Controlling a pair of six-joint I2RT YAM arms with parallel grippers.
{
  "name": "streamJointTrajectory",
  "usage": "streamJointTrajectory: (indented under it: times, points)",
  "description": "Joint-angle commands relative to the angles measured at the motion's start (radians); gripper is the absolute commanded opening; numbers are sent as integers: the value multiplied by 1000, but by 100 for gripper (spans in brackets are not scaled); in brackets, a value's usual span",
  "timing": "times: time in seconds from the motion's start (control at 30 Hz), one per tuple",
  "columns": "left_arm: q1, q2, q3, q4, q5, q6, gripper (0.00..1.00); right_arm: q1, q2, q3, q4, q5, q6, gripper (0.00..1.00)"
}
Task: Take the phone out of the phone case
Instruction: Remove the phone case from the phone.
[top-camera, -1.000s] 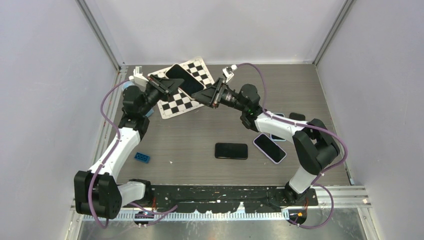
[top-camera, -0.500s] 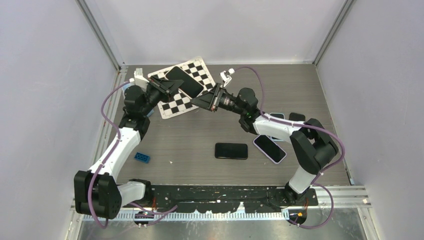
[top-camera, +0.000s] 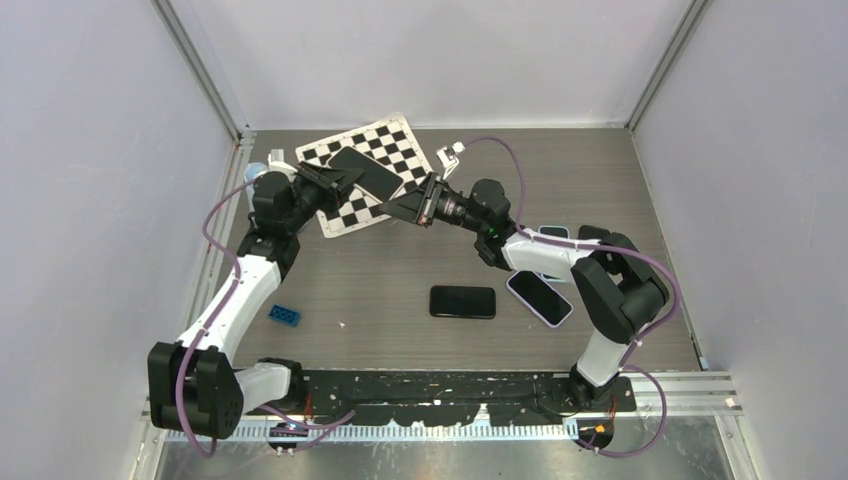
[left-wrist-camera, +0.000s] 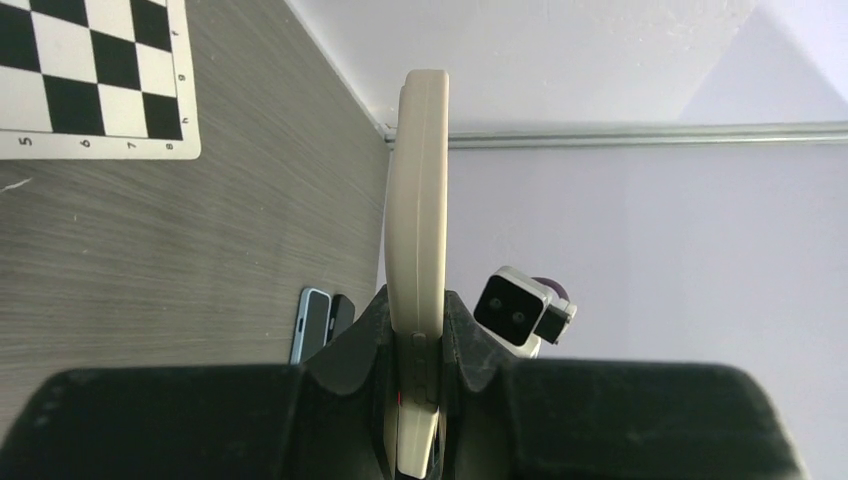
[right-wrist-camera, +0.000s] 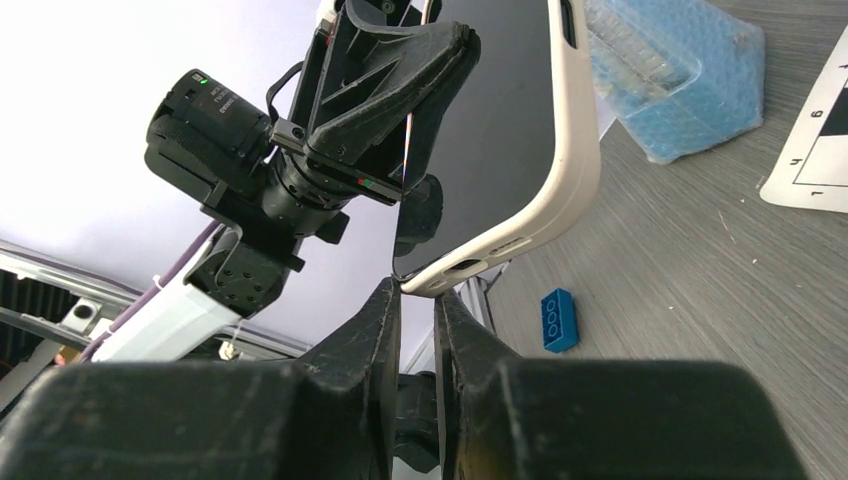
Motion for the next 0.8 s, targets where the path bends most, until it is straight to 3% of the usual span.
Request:
streamJointTrajectory:
  times: [0.0,0.23,0.4,0.77]
  points:
    - [-11,-58,36,23,30,-73,0,6,-6,-3,-1,56,-95,1]
    - [-11,-51,-12,116,75,-268,0,6,8,-13,-76,98,-167,1]
    - [-11,-60,-33,151,81,-300,0,6,34,-16,-34,101,-125,1]
    - [-11,-55,-90,309,85,-438,0,-40,157,-13,255,52,184,1]
